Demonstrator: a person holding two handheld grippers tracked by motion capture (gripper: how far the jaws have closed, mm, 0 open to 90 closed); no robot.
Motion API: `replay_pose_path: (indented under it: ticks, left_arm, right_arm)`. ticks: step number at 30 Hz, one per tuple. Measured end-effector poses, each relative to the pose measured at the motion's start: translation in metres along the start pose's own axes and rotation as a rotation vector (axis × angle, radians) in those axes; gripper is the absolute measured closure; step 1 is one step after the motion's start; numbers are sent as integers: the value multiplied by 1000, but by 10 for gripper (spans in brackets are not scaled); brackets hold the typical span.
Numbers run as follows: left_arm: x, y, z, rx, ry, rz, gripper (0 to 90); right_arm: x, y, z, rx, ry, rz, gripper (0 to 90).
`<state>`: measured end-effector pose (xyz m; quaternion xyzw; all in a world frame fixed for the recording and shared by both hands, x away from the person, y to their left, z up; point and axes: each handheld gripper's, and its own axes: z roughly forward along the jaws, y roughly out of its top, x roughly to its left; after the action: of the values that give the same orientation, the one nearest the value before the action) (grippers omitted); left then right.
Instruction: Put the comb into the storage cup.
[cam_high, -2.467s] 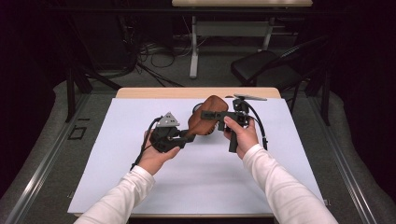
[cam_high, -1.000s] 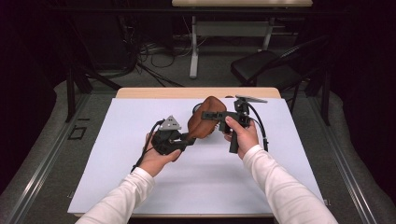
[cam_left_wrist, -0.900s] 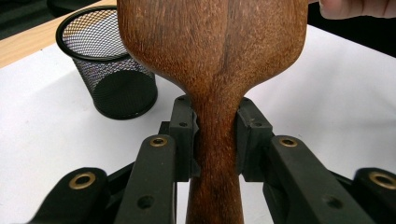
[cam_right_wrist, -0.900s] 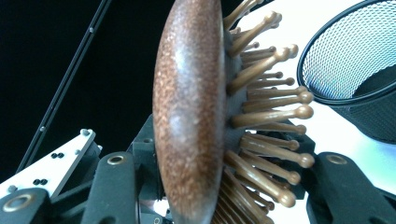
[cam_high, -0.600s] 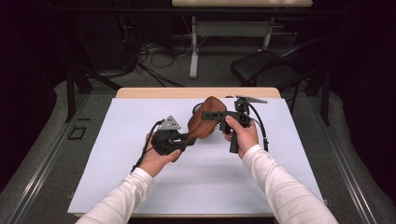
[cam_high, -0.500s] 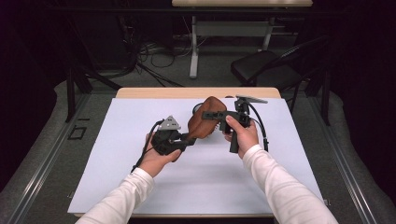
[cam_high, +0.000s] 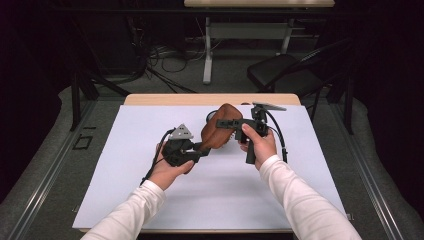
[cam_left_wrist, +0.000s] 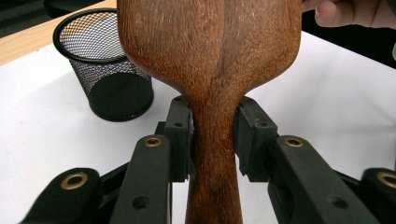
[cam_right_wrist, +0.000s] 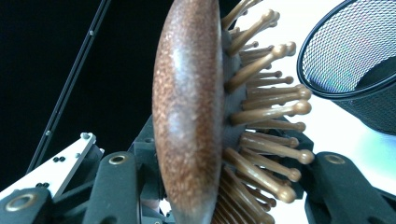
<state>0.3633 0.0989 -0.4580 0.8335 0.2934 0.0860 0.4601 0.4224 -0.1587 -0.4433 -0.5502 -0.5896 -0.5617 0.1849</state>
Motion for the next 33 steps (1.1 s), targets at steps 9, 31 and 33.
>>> replay_pose_path:
  ticks: [9, 31, 33]
  left_arm:
    - [-1, 0, 0, -1, 2, -3, 665]
    - [3, -4, -11, -47, 26, -49, 519]
    - [4, -4, -14, -53, 28, -63, 504]
  right_arm:
    - [-1, 0, 1, -3, 6, 3, 475]
    - [-2, 3, -3, -27, 7, 20, 477]
    - [-3, 3, -3, -22, 1, 18, 477]
